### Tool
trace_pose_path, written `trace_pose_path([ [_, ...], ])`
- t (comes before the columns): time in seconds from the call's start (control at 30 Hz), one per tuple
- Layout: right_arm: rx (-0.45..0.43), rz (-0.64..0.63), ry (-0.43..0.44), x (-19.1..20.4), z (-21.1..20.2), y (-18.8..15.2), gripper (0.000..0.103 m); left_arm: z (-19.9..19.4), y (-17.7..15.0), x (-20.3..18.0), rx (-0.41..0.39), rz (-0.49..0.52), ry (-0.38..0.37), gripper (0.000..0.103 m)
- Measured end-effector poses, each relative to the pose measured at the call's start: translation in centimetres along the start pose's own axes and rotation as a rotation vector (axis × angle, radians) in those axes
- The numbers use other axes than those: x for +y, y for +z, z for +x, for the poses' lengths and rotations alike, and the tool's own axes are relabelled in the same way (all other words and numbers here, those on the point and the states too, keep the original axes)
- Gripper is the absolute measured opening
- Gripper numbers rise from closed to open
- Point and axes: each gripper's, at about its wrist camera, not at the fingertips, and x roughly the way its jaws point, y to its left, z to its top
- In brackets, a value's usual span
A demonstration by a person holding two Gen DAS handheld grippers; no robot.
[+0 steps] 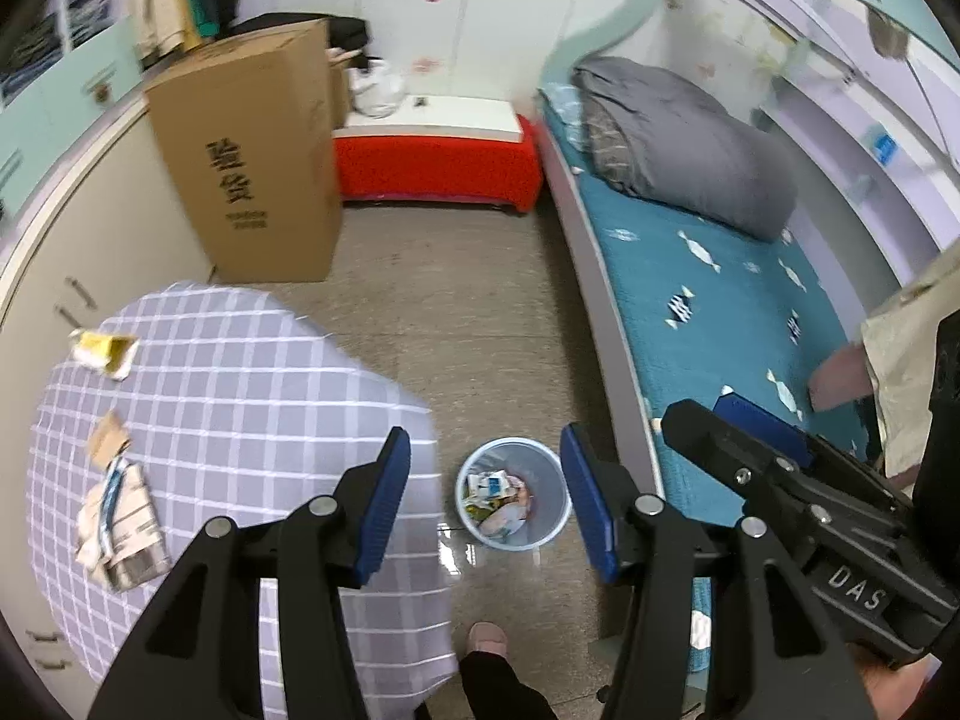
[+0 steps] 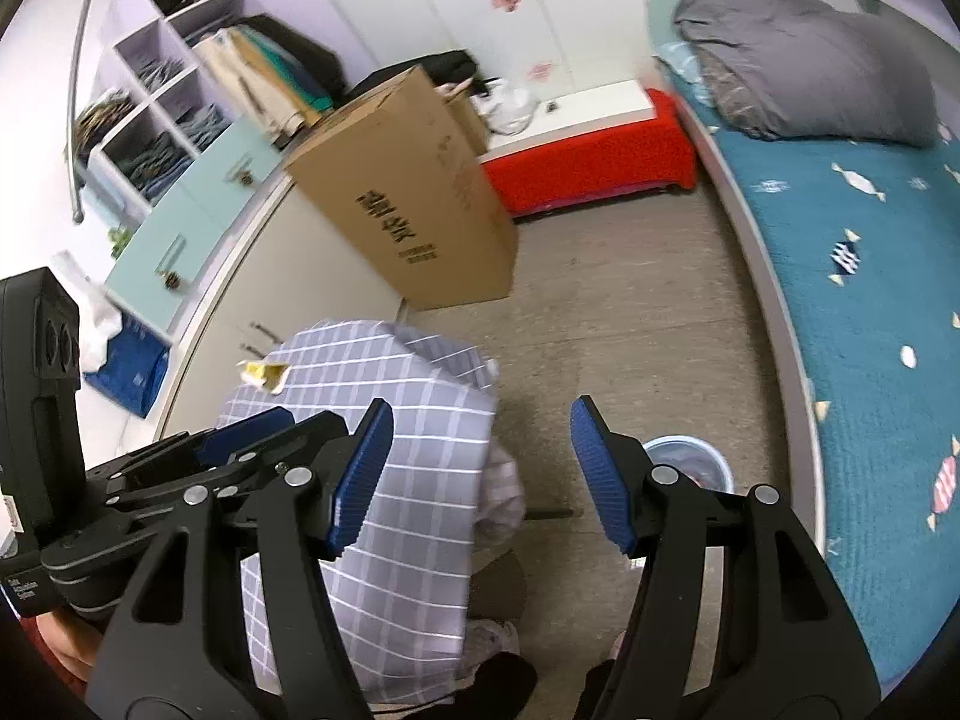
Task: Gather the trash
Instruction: 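Return to the table and grasp the blue-striped paper strip with the left tool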
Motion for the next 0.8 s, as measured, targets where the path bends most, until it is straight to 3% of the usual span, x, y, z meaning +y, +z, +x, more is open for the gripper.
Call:
trace_pose_path([
  [0.4,0.105,-0.106,0.077,12.8,7.5,-3.2,0.061,-2.5,-3.7,15.5,0.015,-0.207,0.029,0.052],
  [0.8,0.213,-0.148,0.105,21.8,15.9,-7.2,0.061,-1.0,-7.0,28.0,0.077,-0.319,0.045,0.052],
])
